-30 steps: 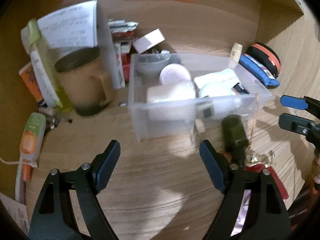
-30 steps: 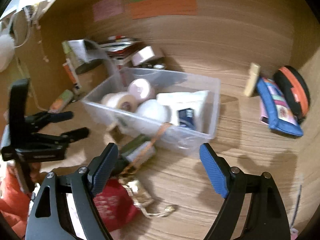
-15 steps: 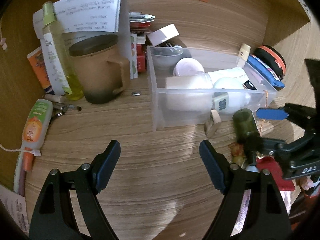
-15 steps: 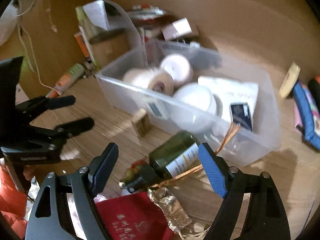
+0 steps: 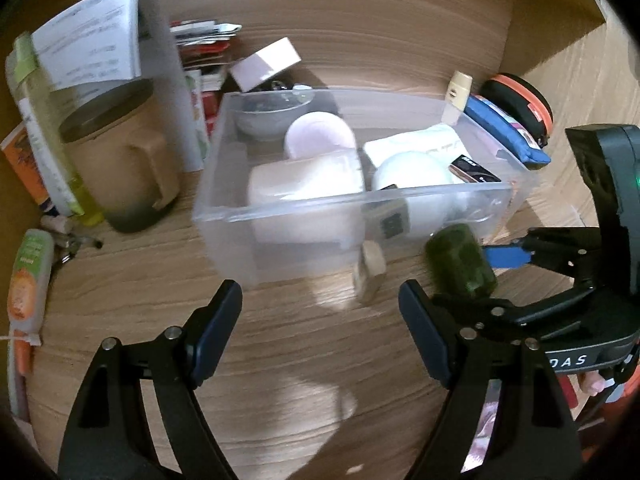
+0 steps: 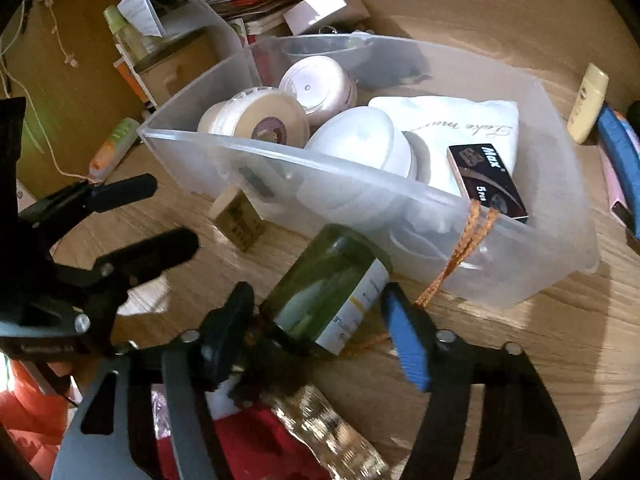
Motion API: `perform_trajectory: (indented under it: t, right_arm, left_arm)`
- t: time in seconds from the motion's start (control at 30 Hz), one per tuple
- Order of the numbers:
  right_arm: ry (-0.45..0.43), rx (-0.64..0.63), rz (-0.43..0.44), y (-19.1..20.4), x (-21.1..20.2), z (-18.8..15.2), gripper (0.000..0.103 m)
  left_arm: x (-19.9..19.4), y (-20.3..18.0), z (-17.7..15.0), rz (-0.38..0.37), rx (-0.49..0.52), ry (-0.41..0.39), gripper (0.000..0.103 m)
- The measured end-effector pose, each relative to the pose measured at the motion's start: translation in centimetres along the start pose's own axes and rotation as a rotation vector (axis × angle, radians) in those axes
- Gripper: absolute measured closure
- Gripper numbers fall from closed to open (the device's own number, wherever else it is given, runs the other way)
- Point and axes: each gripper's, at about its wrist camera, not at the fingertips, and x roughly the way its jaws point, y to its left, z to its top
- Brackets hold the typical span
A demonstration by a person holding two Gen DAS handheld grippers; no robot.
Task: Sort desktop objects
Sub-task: 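Grasp the beige stick with the left tool while the right tool grasps the green bottle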
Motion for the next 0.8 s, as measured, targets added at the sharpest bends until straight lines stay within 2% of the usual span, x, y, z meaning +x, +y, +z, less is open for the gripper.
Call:
perform_trajectory:
  t: [0.03, 0.07, 0.13, 0.23, 0.43, 0.47, 0.53, 0.63, 0.73, 0.8]
  right_arm:
    - [-0.005, 0.002, -0.002, 0.0, 0.0, 0.0, 0.050]
    - [-0.005, 0.003, 0.001, -0.1, 0.0, 0.1, 0.051]
    - [-0.011, 0.013, 0.019, -0.4, -0.1, 0.0, 0.052]
    - [-0.027, 0.005, 0.017, -0.3, -0.4, -0.3, 0.053]
    - [-0.089, -0.044, 0.012, 0.3, -2.0, -0.6, 0.055]
    - [-0.097, -0.049, 0.013, 0.3, -2.2, -0.6, 0.055]
    - [-0.121, -0.059, 0.012, 0.6, -2.9, -0.7, 0.056]
    - [-0.152, -0.080, 0.011, 1.0, -3.7, -0.9, 0.056]
    - [-0.179, -0.092, 0.004, 1.2, -4.4, -0.9, 0.056]
    - [-0.193, -0.090, 0.001, 1.1, -4.9, -0.9, 0.056]
  left_arm:
    - [0.2, -0.3, 0.1, 0.004, 0.004, 0.002, 0.022]
    - [0.3, -0.4, 0.2, 0.006, 0.006, 0.003, 0.023]
    - [0.7, -0.8, 0.4, 0.008, 0.007, 0.015, 0.034]
    - [1.4, -1.2, 0.8, 0.006, -0.005, 0.033, 0.041]
    - [1.9, -2.1, 0.9, -0.005, -0.011, 0.044, 0.050]
    - [2.0, -2.3, 0.9, -0.007, -0.011, 0.042, 0.053]
    - [2.0, -2.6, 0.8, -0.004, -0.015, 0.043, 0.068]
    - [2.2, -2.6, 0.8, -0.021, -0.030, 0.050, 0.079]
    - [2.7, -2.7, 0.7, -0.003, -0.038, 0.048, 0.092]
    - [2.7, -2.8, 0.7, -0.002, -0.035, 0.044, 0.093]
